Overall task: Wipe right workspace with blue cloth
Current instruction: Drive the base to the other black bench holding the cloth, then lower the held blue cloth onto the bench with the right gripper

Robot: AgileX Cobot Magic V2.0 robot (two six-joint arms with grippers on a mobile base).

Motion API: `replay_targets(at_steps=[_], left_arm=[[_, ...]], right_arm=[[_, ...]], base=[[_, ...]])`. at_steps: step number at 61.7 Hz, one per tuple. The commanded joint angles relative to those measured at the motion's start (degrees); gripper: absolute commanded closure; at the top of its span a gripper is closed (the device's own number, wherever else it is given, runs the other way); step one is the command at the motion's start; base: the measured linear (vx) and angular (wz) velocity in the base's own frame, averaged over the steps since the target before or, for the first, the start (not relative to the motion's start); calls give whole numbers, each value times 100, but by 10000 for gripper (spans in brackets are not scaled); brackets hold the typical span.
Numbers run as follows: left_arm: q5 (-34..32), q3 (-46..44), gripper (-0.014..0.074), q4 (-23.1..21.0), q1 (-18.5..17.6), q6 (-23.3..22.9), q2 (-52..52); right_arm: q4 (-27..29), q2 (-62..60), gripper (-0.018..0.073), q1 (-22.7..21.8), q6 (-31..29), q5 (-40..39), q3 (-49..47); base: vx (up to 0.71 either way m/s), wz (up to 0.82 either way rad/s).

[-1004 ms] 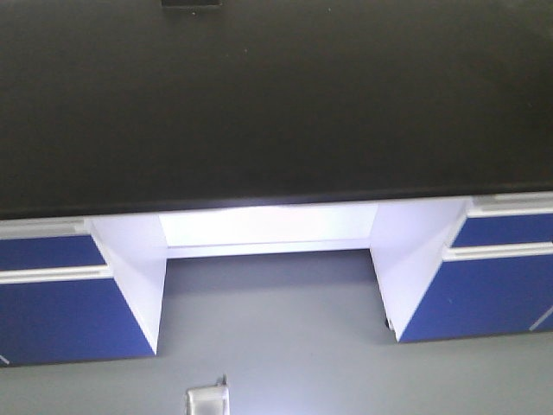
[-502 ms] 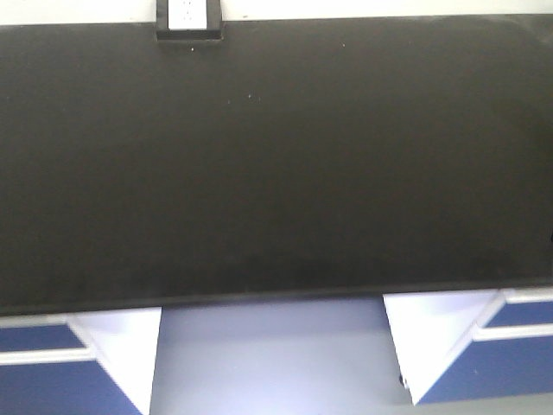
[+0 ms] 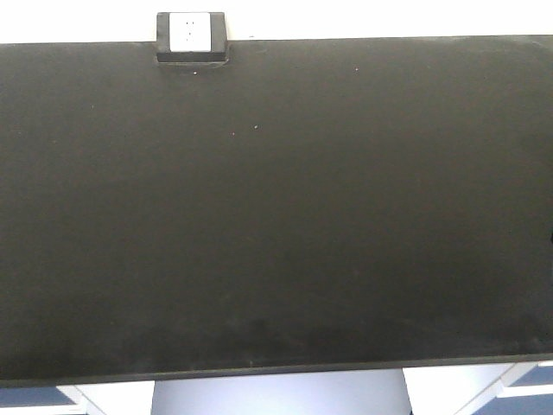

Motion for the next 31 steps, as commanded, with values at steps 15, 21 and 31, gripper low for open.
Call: replay_targets(at_steps=[15, 21, 31], left_arm=[[-476, 175, 602, 5, -26, -49, -93], [-476, 175, 602, 5, -26, -49, -93], [-476, 175, 602, 5, -26, -49, -93]], right_arm=[[-84, -46, 559, -27, -69, -318, -156], [-84, -46, 559, -27, -69, -318, -156], [-84, -46, 559, -27, -69, -361, -156]], base=[[7, 2], [4, 0], [2, -1]])
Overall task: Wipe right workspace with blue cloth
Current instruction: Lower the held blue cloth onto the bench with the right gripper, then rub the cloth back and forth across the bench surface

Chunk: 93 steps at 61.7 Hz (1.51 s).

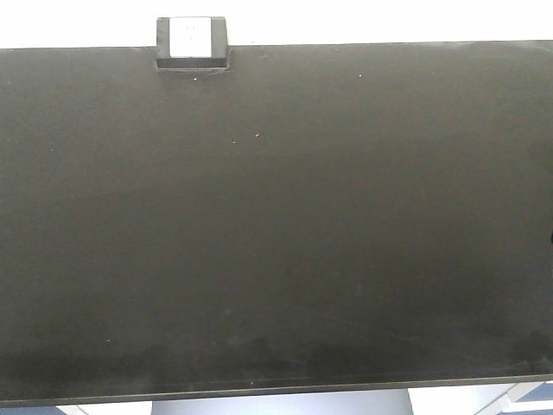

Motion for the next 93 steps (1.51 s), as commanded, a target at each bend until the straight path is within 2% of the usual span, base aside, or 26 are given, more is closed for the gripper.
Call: replay_targets(at_steps=[1, 9, 17, 24, 31, 38, 46, 50, 54, 62, 74, 81, 86, 93], left_arm=[[-476, 175, 602, 5, -26, -49, -93], [-476, 175, 602, 5, -26, -49, -93], [-476, 175, 602, 5, -26, -49, -93], [-476, 175, 602, 5, -26, -49, -93], [-476, 175, 602, 5, -26, -49, -93], [-476, 175, 602, 5, -26, -49, -93], [-476, 175, 602, 5, -26, -49, -93], [-476, 175, 602, 5, -26, -49, -93], [-476, 175, 602, 5, -26, -49, -93], [-476, 175, 602, 5, -26, -49, -93], [-476, 175, 602, 5, -26, -49, -93], [-476, 175, 602, 5, -26, -49, -93], [-476, 175, 602, 5, -26, -49, -93], [-476, 175, 602, 5, -26, -49, -93]], right_arm=[[-84, -46, 559, -27, -69, -355, -156], [-65, -46, 559, -27, -61, -591, -156], [-32, 128, 559, -15, 14, -1258, -156], [-40, 787, 559, -16, 393, -1580, -156], [-89, 1762, 559, -23, 424, -1853, -156], [-89, 2765, 559, -23, 356, -2521, -156], [-122, 3733, 559, 11, -28, -3968, -156], [-67, 4181, 559, 195, -231, -4537, -173], [48, 4496, 559, 576, -283, -4599, -217], [820, 5100, 559, 1589, -408, -4203, -378], [2601, 5725, 557, 3522, -942, -4274, -931], [3527, 5768, 557, 4358, -1417, -4015, -1402], [4182, 5768, 556, 4664, -1657, -3825, -1626], [5092, 5768, 555, 4547, -2281, -3817, -1624]], base=[[1, 0], [0, 0], [0, 0], [0, 0], [0, 0], [0, 0], [0, 0], [0, 0], [0, 0], [0, 0], [0, 0], [0, 0], [0, 0], [0, 0]])
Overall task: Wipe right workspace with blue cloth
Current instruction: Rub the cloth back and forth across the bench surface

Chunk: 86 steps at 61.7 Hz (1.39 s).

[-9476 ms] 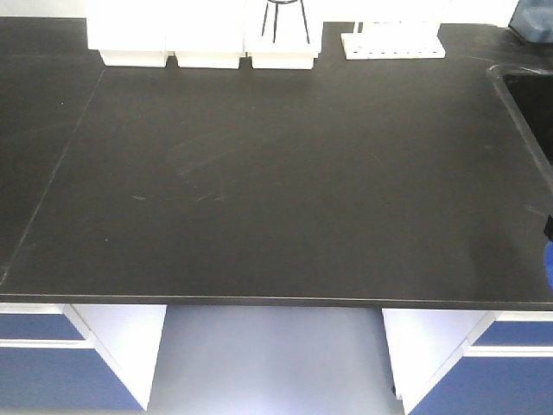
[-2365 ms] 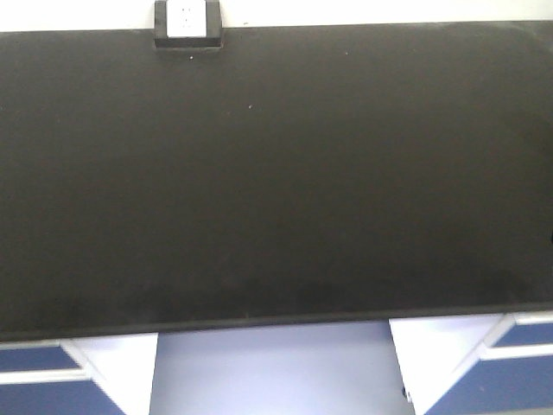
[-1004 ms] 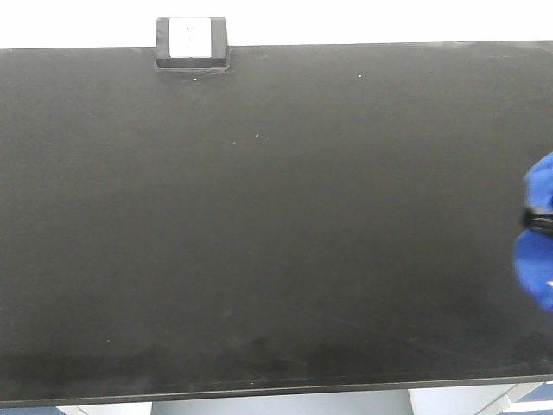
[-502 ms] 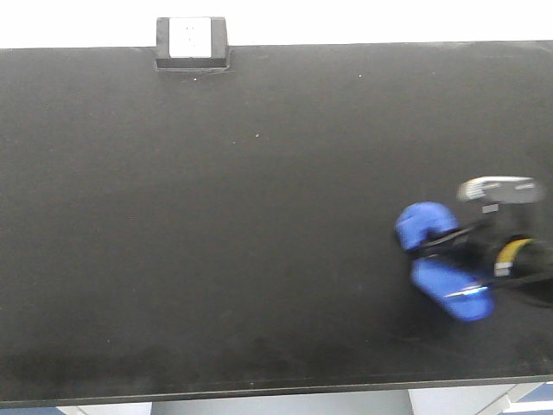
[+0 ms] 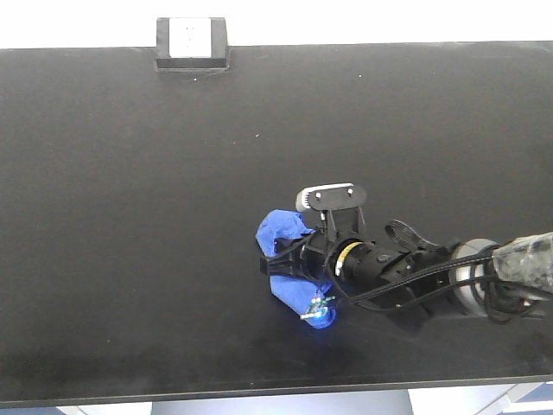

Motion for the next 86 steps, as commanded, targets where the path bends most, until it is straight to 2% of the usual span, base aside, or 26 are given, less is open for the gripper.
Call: replay_targets(at_steps=[1, 7, 15, 26, 34, 39, 46, 51, 63, 69, 77, 86], left_arm=[[-476, 175, 602, 5, -26, -49, -93], [-476, 175, 602, 5, -26, -49, -93], [-476, 175, 602, 5, -26, -49, -93], [-476, 175, 602, 5, -26, -49, -93], [-476, 175, 602, 5, -26, -49, -93], [-476, 175, 602, 5, -26, -49, -93], [-476, 175, 602, 5, -26, -49, -93], [-476, 175, 602, 5, -26, -49, -93], [-476, 175, 602, 5, -26, -49, -93], [-476, 175, 602, 5, -26, -49, -93], [-476, 175, 602, 5, -26, -49, -93], [-476, 175, 602, 5, -26, -49, -93]], right_arm=[[864, -175, 555, -143, -686, -23, -75], [1525, -194, 552, -574, -1706, 74, 56], [2205, -307, 551, -1374, -2609, 176, 357], [2392, -678, 550, -2819, -3853, 101, 892], [2387, -890, 550, -3741, -4074, 138, 1105], [2380, -942, 550, -3987, -4067, 206, 1122], [2187, -979, 550, -3876, -4049, 220, 1116], [1914, -979, 550, -3544, -3997, 299, 1116], [1200, -979, 547, -2021, -3133, 15, 1116], [1199, -979, 543, -1424, -3028, -504, 1116], [1573, -1049, 521, -1122, -2999, -714, 1116], [1637, -1229, 444, -1125, -3022, -613, 1116]], base=[[0, 0], [0, 0], [0, 0], [0, 0], [0, 0], [0, 0], [0, 0], [0, 0], [0, 0], [0, 0], [0, 0], [0, 0]])
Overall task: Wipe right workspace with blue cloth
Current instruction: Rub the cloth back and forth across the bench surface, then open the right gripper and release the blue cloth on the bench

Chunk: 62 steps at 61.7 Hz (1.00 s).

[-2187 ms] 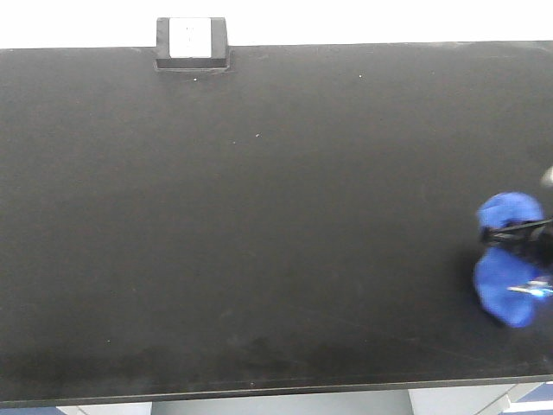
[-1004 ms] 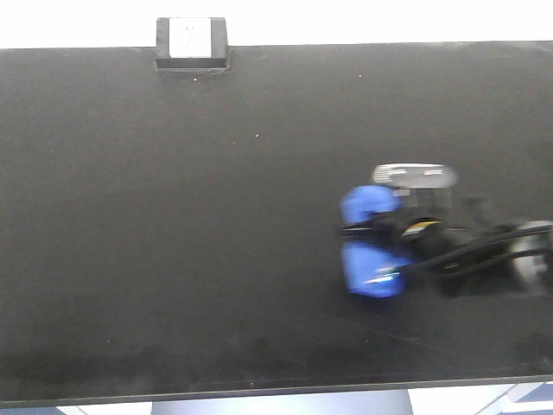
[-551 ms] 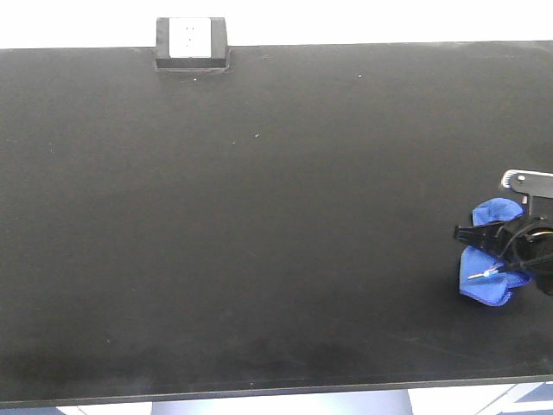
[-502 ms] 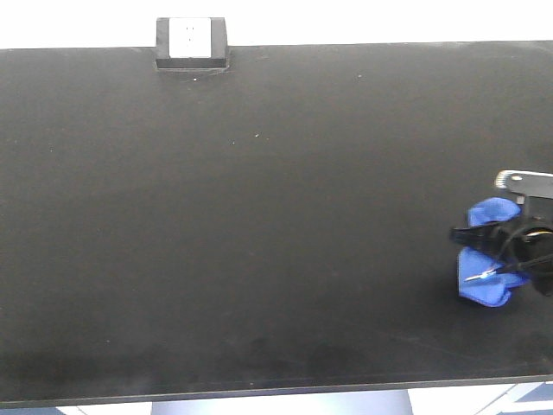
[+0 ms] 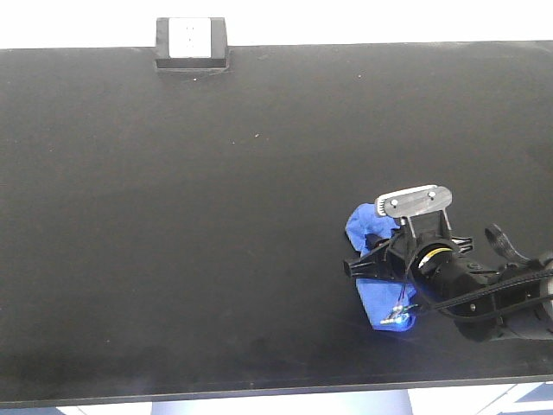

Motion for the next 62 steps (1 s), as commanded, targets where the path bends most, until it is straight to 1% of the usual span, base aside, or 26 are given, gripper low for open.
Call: replay_targets(at_steps=[1, 6, 14, 19, 26, 34, 44, 49, 55, 62], left_arm=[[-476, 175, 602, 5, -26, -49, -93], [-476, 175, 602, 5, -26, -49, -93], [-476, 175, 602, 5, -26, -49, -93], [-476, 175, 602, 5, -26, -49, -93], [-476, 175, 602, 5, -26, -49, -93], [-476, 175, 602, 5, -26, -49, -93], [-476, 175, 602, 5, -26, -49, -93], [-476, 175, 602, 5, -26, -49, -93], [-476, 175, 602, 5, -26, -49, -93], [-476, 175, 602, 5, -26, -49, -93]], right_arm=[[11, -350, 433, 11, -5, -387, -83], [11, -473, 367, 11, -5, -500, -83], [25, -706, 226, 11, -5, -484, -83], [195, -869, 136, 5, -5, -428, -83], [326, -1194, 65, 10, 1, -176, -83], [326, -1831, 50, 10, -3, 457, -83], [312, -3149, 50, 10, -6, 1664, -83], [305, -3774, 50, 10, -118, 2084, -83], [305, -4345, 50, 10, -175, 2448, -83], [305, -4799, 50, 10, -175, 2567, -83]], base=[[0, 0], [0, 0], [0, 0], [0, 0], [0, 0], [0, 0], [0, 0], [0, 0], [0, 0], [0, 0]])
